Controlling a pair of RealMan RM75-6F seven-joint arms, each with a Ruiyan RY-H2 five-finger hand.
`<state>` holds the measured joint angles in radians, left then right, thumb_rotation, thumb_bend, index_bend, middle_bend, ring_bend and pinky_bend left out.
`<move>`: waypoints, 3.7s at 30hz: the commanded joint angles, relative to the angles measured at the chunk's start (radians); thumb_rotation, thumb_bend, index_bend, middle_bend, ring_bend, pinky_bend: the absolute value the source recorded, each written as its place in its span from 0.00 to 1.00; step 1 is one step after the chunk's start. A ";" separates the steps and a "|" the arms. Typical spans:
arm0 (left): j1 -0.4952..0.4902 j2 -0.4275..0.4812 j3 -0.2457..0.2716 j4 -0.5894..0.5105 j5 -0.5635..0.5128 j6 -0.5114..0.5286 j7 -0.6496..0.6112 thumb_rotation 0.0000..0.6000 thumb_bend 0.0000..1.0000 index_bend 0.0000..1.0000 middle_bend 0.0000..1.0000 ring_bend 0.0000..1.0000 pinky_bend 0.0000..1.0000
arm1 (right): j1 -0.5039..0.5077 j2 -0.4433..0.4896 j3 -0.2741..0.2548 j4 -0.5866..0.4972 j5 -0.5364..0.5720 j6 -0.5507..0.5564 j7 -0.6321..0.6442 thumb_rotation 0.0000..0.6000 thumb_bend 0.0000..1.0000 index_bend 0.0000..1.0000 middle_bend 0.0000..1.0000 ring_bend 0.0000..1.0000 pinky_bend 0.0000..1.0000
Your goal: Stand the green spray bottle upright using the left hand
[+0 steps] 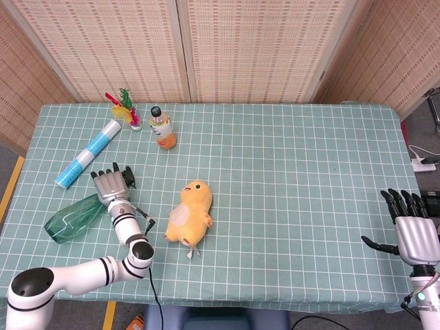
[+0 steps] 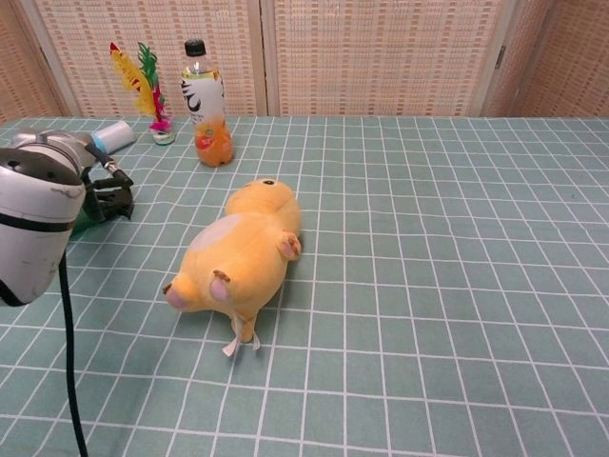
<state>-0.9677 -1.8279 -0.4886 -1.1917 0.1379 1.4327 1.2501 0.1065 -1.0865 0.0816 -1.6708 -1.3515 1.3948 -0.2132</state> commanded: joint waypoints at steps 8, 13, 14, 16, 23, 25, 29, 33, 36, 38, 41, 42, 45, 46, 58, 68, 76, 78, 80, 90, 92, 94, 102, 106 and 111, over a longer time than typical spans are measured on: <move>0.017 -0.025 -0.019 0.065 -0.021 -0.057 0.011 1.00 0.17 0.08 0.21 0.16 0.12 | 0.001 -0.003 0.000 -0.002 0.003 0.000 -0.017 1.00 0.00 0.10 0.07 0.00 0.00; 0.017 -0.038 -0.024 0.097 -0.023 -0.069 0.021 1.00 0.17 0.10 0.22 0.17 0.13 | 0.002 -0.004 -0.001 -0.004 0.005 0.000 -0.030 1.00 0.00 0.11 0.07 0.00 0.00; 0.017 -0.041 -0.024 0.105 -0.024 -0.071 0.025 1.00 0.17 0.10 0.23 0.18 0.13 | 0.002 -0.004 -0.001 -0.004 0.005 0.000 -0.030 1.00 0.00 0.12 0.07 0.00 0.00; 0.018 -0.048 -0.026 0.122 -0.026 -0.078 0.029 1.00 0.17 0.10 0.23 0.18 0.13 | 0.002 -0.004 -0.001 -0.005 0.007 -0.001 -0.031 1.00 0.00 0.12 0.07 0.00 0.00; 0.021 -0.070 -0.022 0.181 -0.028 -0.110 0.055 1.00 0.18 0.11 0.24 0.18 0.12 | 0.002 -0.001 -0.002 -0.008 0.008 -0.005 -0.030 1.00 0.00 0.12 0.07 0.00 0.00; 0.022 -0.075 -0.024 0.198 -0.020 -0.121 0.049 1.00 0.19 0.11 0.24 0.18 0.12 | 0.003 0.001 -0.002 -0.009 0.009 -0.007 -0.028 1.00 0.00 0.12 0.07 0.00 0.00; 0.021 -0.083 -0.029 0.218 -0.006 -0.124 0.044 1.00 0.20 0.14 0.27 0.20 0.13 | 0.004 0.003 -0.003 -0.011 0.011 -0.012 -0.027 1.00 0.00 0.12 0.07 0.00 0.00; 0.020 -0.095 -0.030 0.246 0.000 -0.123 0.058 1.00 0.24 0.21 0.36 0.25 0.15 | 0.005 0.008 -0.004 -0.015 0.014 -0.019 -0.024 1.00 0.00 0.11 0.07 0.00 0.00; 0.020 -0.099 -0.035 0.256 0.008 -0.124 0.059 1.00 0.26 0.25 0.40 0.27 0.15 | 0.005 0.009 -0.004 -0.016 0.013 -0.018 -0.022 1.00 0.00 0.11 0.07 0.00 0.00; 0.022 -0.100 -0.035 0.257 0.024 -0.125 0.050 1.00 0.28 0.28 0.43 0.29 0.16 | 0.006 0.010 -0.005 -0.017 0.014 -0.020 -0.022 1.00 0.00 0.11 0.07 0.00 0.00; 0.028 -0.098 -0.034 0.254 0.037 -0.121 0.046 1.00 0.32 0.35 0.49 0.33 0.19 | 0.006 0.010 -0.005 -0.017 0.013 -0.020 -0.019 1.00 0.00 0.11 0.07 0.00 0.00; 0.029 -0.098 -0.034 0.252 0.042 -0.119 0.046 1.00 0.33 0.36 0.51 0.34 0.20 | 0.006 0.010 -0.005 -0.017 0.013 -0.020 -0.018 1.00 0.00 0.11 0.07 0.00 0.00; 0.036 -0.090 -0.023 0.243 0.079 -0.119 0.028 1.00 0.36 0.37 0.57 0.37 0.23 | 0.006 0.011 -0.005 -0.017 0.013 -0.021 -0.014 1.00 0.00 0.11 0.07 0.00 0.00; 0.038 -0.087 -0.018 0.239 0.093 -0.116 0.020 1.00 0.36 0.38 0.59 0.38 0.25 | 0.006 0.012 -0.005 -0.017 0.013 -0.021 -0.014 1.00 0.00 0.11 0.07 0.00 0.00; 0.105 0.083 -0.020 -0.056 0.307 0.029 -0.137 1.00 0.38 0.40 0.62 0.43 0.31 | 0.005 0.015 -0.006 -0.018 0.013 -0.022 -0.003 1.00 0.00 0.11 0.07 0.00 0.00; 0.287 0.354 -0.079 -0.547 0.479 0.115 -0.440 1.00 0.37 0.40 0.63 0.44 0.31 | 0.002 0.013 -0.010 -0.015 -0.005 -0.011 0.001 1.00 0.00 0.11 0.07 0.00 0.00; 0.454 0.501 -0.114 -0.642 0.524 -0.079 -0.855 1.00 0.34 0.40 0.63 0.44 0.29 | 0.001 0.007 -0.009 -0.012 -0.002 -0.006 -0.014 1.00 0.00 0.11 0.07 0.00 0.00; 0.462 0.511 -0.080 -0.590 0.586 -0.114 -0.898 1.00 0.34 0.40 0.63 0.44 0.29 | 0.002 0.005 -0.007 -0.014 0.003 -0.007 -0.022 1.00 0.00 0.11 0.07 0.00 0.00; 0.470 0.508 -0.044 -0.530 0.664 -0.145 -0.965 1.00 0.33 0.39 0.63 0.44 0.29 | 0.003 0.003 -0.005 -0.016 0.010 -0.007 -0.031 1.00 0.00 0.11 0.07 0.00 0.00; 0.462 0.443 0.019 -0.343 0.822 -0.137 -1.124 1.00 0.32 0.36 0.60 0.43 0.26 | 0.003 -0.003 0.003 -0.028 0.038 -0.005 -0.066 1.00 0.00 0.11 0.07 0.00 0.00; 0.460 0.422 0.029 -0.306 0.842 -0.132 -1.154 1.00 0.32 0.36 0.60 0.43 0.25 | 0.003 -0.003 0.003 -0.030 0.040 -0.006 -0.069 1.00 0.00 0.11 0.07 0.00 0.00; 0.459 0.407 0.031 -0.281 0.841 -0.136 -1.176 1.00 0.31 0.35 0.59 0.42 0.25 | 0.004 -0.003 0.003 -0.030 0.041 -0.007 -0.071 1.00 0.00 0.11 0.07 0.00 0.00; 0.457 0.369 0.054 -0.220 0.836 -0.150 -1.201 1.00 0.31 0.35 0.59 0.42 0.24 | 0.002 -0.002 0.001 -0.028 0.035 -0.004 -0.063 1.00 0.00 0.11 0.07 0.00 0.00; 0.454 0.358 0.074 -0.199 0.866 -0.144 -1.198 1.00 0.31 0.33 0.58 0.42 0.23 | 0.002 -0.002 0.000 -0.027 0.033 -0.004 -0.062 1.00 0.00 0.11 0.07 0.00 0.00; 0.453 0.351 0.076 -0.195 0.875 -0.139 -1.203 1.00 0.30 0.33 0.57 0.41 0.23 | 0.002 0.000 -0.001 -0.027 0.032 -0.006 -0.057 1.00 0.00 0.11 0.07 0.00 0.00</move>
<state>-0.5141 -1.4761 -0.4131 -1.3877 1.0119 1.2935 0.0466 0.1088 -1.0868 0.0811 -1.6981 -1.3191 1.3891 -0.2701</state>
